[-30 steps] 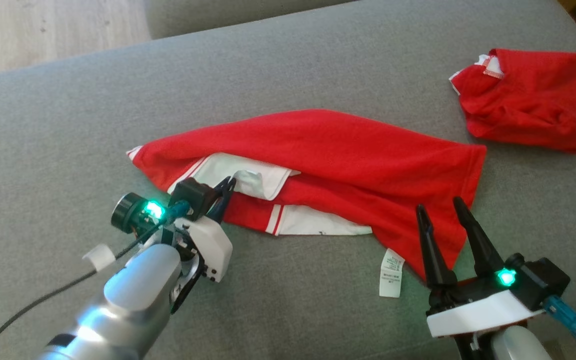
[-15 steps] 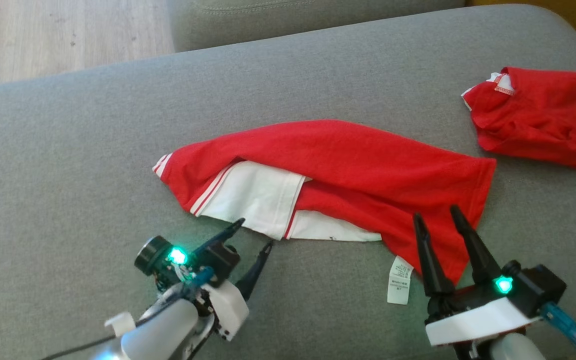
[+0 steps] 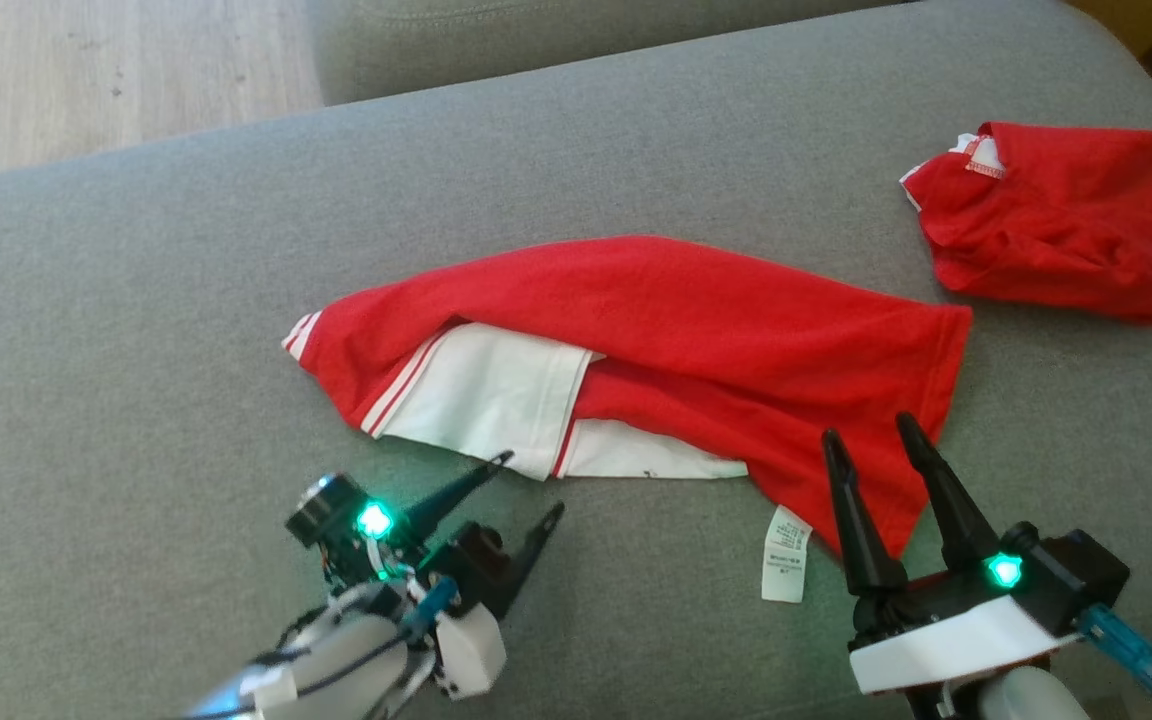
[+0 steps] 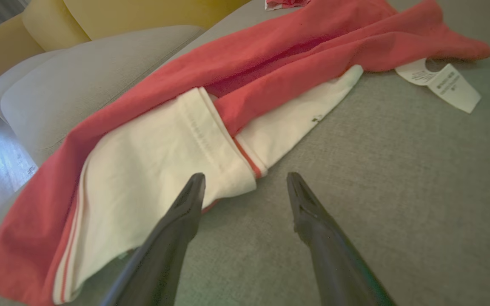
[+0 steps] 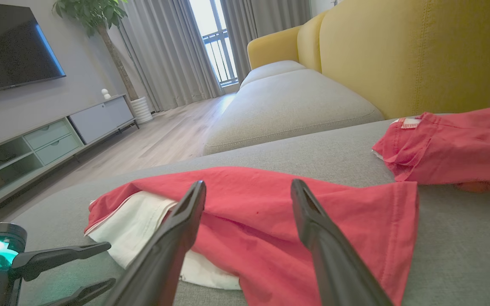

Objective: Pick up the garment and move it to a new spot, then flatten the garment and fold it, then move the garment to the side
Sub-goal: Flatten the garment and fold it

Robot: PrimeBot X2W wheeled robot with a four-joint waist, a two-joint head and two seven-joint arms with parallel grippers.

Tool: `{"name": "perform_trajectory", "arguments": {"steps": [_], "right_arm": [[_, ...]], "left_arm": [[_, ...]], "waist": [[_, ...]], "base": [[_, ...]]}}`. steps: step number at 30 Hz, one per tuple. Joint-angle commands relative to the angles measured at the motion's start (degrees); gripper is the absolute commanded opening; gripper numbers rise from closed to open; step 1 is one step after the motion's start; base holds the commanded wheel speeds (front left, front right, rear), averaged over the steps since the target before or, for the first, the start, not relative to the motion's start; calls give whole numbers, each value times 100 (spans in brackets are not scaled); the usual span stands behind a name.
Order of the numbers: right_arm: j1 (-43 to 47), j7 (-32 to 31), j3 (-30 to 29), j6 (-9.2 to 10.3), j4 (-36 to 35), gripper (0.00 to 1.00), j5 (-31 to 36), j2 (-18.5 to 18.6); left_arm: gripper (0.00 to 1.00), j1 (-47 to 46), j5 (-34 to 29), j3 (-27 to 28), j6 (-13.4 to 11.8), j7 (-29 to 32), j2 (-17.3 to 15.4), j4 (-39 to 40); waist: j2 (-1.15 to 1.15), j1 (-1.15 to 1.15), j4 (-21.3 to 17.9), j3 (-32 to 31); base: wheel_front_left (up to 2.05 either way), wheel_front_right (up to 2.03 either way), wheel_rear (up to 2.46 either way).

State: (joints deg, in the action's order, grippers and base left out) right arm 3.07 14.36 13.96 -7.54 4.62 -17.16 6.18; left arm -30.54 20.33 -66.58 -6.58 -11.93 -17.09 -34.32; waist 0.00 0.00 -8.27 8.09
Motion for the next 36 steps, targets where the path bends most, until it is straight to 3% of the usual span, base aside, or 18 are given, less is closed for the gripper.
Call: {"name": "perform_trajectory", "arguments": {"steps": [1, 8, 22, 36], "right_arm": [[-115, 63, 125, 5, -163, 100, -46, 46], [-198, 63, 138, 5, -169, 100, -71, 43], [-209, 63, 144, 5, -150, 100, -79, 52], [-212, 63, 199, 5, -134, 100, -91, 63]], "left_arm": [[100, -446, -88, 158, -83, -32, -41, -46], [100, -697, -183, 124, -177, -34, 63, -658], [100, -877, -321, -218, 134, 10, 247, -1356], [100, -1126, -498, -201, -273, -215, 311, -1329]], "waist": [[0, 0, -25, 46], [0, 0, -75, 161], [0, 0, -94, 164], [0, 0, -78, 144]], "base": [[0, 0, 0], [0, 0, 0], [0, 0, 0], [0, 0, 0]]}}
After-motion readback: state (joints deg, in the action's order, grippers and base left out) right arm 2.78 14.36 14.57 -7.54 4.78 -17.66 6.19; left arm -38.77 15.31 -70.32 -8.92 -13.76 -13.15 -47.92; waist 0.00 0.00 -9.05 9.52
